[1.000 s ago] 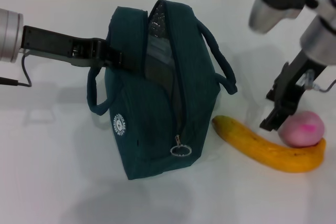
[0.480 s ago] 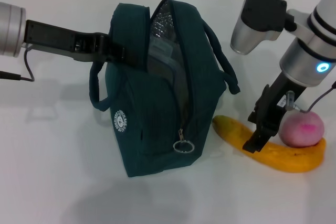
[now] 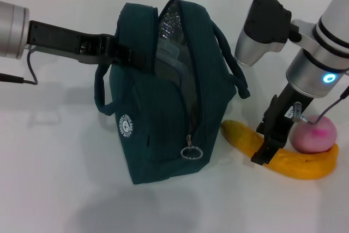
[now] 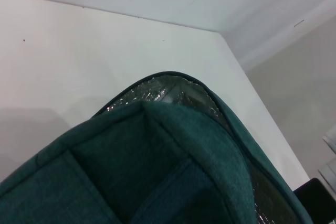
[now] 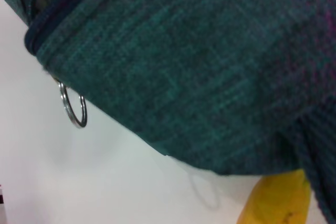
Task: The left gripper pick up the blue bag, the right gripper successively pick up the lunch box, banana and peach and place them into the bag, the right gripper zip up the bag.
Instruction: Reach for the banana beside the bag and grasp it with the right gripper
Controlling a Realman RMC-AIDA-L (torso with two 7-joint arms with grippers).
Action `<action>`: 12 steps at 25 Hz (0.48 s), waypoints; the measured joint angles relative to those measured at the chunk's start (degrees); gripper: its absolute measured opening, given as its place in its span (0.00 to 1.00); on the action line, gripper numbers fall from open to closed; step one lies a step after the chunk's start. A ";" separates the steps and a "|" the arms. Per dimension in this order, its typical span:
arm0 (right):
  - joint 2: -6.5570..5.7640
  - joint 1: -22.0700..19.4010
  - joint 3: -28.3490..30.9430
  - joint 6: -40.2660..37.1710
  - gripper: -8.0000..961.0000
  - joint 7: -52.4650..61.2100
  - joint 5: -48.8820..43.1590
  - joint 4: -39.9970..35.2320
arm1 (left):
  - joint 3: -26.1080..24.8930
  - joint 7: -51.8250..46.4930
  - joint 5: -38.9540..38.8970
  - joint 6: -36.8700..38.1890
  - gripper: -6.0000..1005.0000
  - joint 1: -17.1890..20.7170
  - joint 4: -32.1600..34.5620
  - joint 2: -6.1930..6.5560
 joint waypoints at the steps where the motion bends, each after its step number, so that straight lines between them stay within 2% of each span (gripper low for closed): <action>1: 0.00 0.01 -0.01 0.02 0.74 0.03 -0.05 0.02 | 0.03 0.00 0.00 0.01 0.04 0.01 0.00 -0.01; 8: 0.00 0.24 -0.29 0.24 0.72 0.79 -0.47 0.93 | -0.04 -0.01 0.00 0.07 0.04 0.12 0.00 0.07; 12: 0.00 0.80 -0.78 0.34 0.57 0.81 -0.21 1.96 | -0.01 0.06 0.00 0.09 0.04 0.06 0.00 0.07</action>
